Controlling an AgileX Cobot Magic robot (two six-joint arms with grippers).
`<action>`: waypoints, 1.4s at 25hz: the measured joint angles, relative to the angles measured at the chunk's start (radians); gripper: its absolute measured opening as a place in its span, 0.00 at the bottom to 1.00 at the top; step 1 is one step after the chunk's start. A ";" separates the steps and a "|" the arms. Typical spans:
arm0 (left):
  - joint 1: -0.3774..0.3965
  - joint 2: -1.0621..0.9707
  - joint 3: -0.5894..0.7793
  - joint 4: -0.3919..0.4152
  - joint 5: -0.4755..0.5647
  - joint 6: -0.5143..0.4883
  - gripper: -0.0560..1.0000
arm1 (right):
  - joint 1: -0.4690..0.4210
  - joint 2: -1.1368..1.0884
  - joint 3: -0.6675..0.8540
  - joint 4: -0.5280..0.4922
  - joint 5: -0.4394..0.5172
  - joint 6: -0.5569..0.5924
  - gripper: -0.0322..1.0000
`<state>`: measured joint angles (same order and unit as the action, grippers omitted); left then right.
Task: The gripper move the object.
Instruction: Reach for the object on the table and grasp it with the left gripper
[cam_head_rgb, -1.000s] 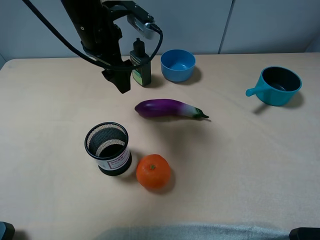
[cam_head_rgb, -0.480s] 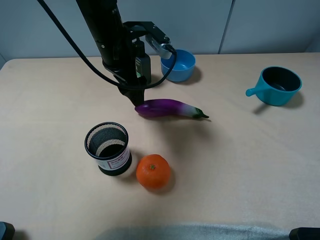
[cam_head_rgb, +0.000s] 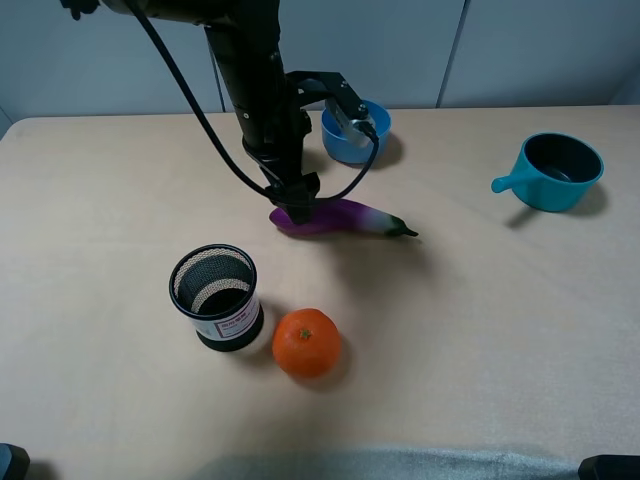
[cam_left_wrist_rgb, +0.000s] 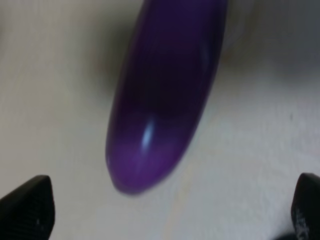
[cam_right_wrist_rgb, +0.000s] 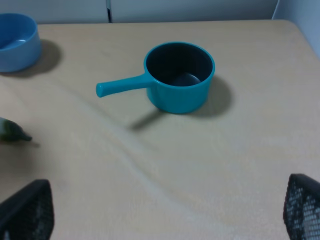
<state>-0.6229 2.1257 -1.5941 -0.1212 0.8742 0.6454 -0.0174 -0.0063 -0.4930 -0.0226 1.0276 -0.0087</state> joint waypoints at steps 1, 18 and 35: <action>-0.005 0.014 -0.016 0.000 0.000 0.004 0.94 | 0.000 0.000 0.000 0.000 0.000 0.000 0.70; -0.019 0.161 -0.094 -0.050 -0.077 0.085 0.94 | 0.000 0.000 0.000 0.000 0.000 0.000 0.70; -0.019 0.228 -0.100 -0.098 -0.131 0.151 0.80 | 0.000 0.000 0.000 0.000 0.000 0.000 0.70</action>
<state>-0.6417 2.3539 -1.6937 -0.2196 0.7430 0.7962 -0.0174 -0.0063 -0.4930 -0.0226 1.0276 -0.0087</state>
